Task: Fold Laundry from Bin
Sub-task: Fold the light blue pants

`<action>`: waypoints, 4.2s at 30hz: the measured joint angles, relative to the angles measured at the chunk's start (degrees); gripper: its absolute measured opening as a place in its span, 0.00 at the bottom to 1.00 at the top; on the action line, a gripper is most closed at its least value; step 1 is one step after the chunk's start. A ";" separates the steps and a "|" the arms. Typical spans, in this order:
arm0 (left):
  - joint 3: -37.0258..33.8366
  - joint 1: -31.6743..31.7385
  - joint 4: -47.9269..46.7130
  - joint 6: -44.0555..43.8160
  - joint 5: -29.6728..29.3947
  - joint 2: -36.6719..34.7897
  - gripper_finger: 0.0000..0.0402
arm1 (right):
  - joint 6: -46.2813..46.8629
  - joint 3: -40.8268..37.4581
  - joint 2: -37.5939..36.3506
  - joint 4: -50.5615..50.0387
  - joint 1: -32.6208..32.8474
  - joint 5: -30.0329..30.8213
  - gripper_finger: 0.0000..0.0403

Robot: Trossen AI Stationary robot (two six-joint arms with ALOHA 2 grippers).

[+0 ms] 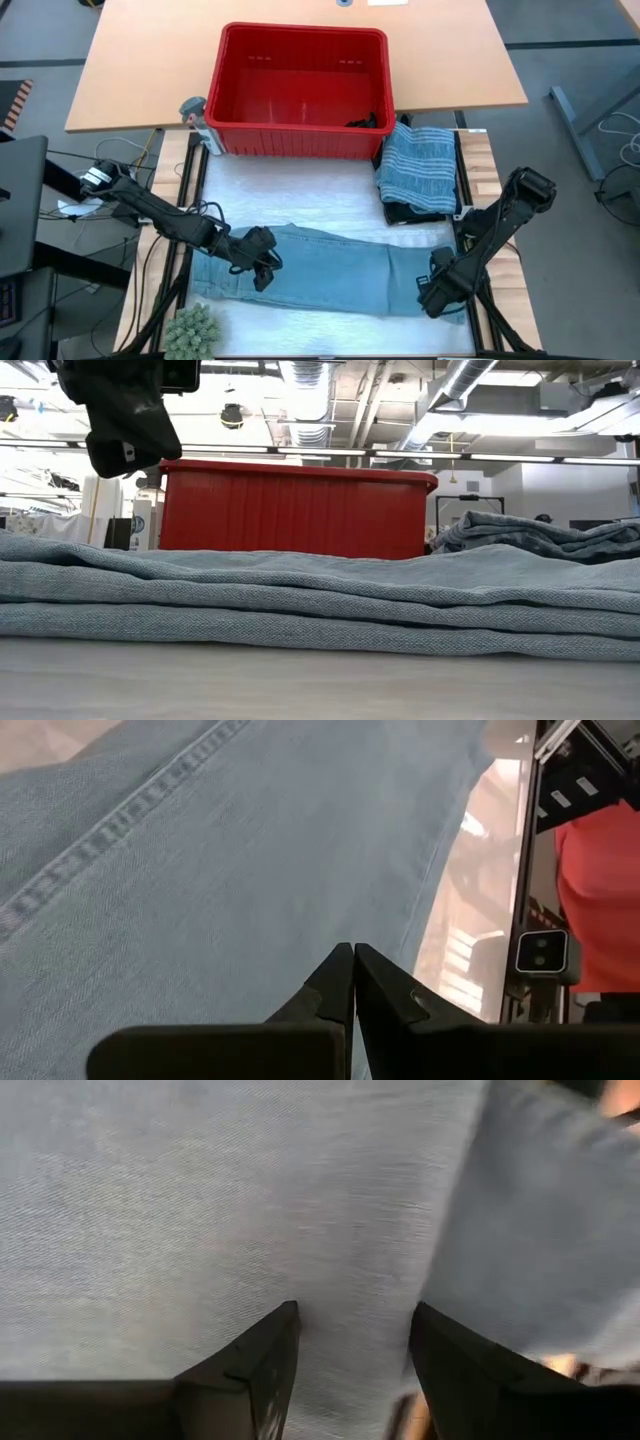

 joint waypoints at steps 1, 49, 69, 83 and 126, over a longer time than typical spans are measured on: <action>0.00 0.00 -0.01 0.00 -0.03 0.00 0.00 | 0.84 -1.19 -0.69 2.36 0.24 0.04 0.52; 0.01 -0.04 0.09 1.36 -3.06 0.00 0.00 | -39.46 20.33 -2.41 14.77 -21.19 22.33 0.06; -0.01 -0.04 0.13 1.51 -6.24 -0.02 0.00 | -47.83 20.31 7.47 30.92 -25.68 18.38 0.14; -0.01 -0.02 0.41 1.88 -7.01 -0.02 0.00 | -54.77 20.31 7.96 36.01 -27.65 18.26 0.19; -0.01 -0.02 0.51 1.98 -5.38 -0.02 0.00 | 1.64 -5.65 2.19 34.39 -4.86 21.07 0.79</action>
